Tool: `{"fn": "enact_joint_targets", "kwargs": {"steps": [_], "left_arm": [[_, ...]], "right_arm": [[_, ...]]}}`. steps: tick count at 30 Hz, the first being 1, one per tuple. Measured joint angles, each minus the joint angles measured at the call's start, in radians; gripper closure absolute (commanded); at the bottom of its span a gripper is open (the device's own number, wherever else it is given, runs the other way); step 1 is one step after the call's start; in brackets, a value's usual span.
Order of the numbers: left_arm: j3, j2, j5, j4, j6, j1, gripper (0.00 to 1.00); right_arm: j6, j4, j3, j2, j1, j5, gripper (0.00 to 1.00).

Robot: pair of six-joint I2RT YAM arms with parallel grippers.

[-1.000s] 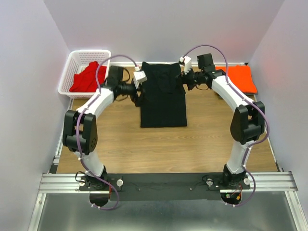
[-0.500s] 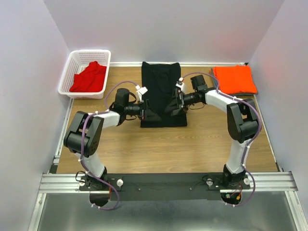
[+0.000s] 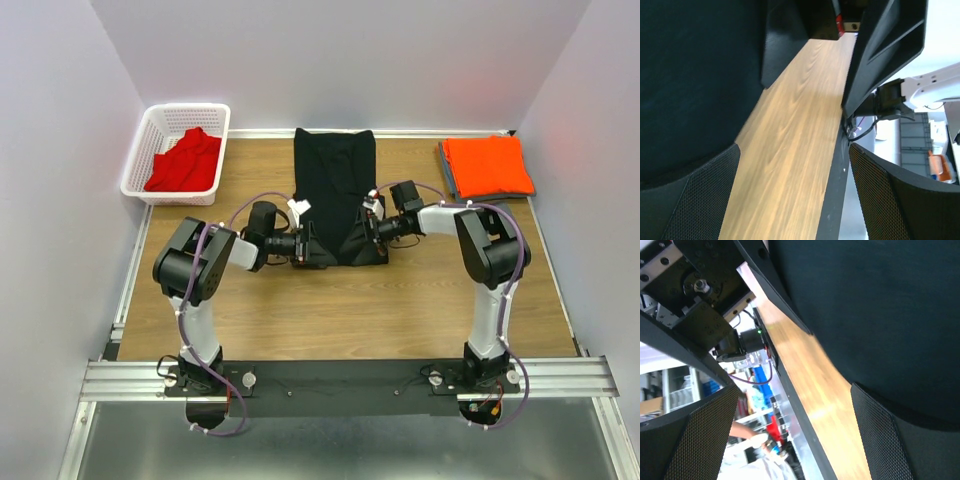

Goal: Fold and stack the t-shirts
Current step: Fold the folded rectangular tshirt in 1/3 of the way

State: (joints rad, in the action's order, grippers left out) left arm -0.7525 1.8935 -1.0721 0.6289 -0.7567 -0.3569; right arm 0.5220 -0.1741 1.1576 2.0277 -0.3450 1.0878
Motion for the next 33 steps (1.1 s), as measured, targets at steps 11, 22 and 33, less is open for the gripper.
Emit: {"fn": "enact_joint_targets", "kwargs": {"steps": [11,22,33], "left_arm": [[0.02,0.048,-0.065,0.042,0.034,0.095,0.02],[0.098,-0.105,-0.068,-0.15,0.211,0.158,0.02],[-0.144,-0.567,0.172,-0.636,0.988,0.13,0.28]], "right_arm": [[-0.062,0.045,-0.062,0.044,0.071,0.122,0.0],[-0.171,-0.111,-0.08,-0.077,0.077,0.122,0.0],[-0.765,-0.432,0.201,-0.295,0.077,-0.342,0.39]]}}
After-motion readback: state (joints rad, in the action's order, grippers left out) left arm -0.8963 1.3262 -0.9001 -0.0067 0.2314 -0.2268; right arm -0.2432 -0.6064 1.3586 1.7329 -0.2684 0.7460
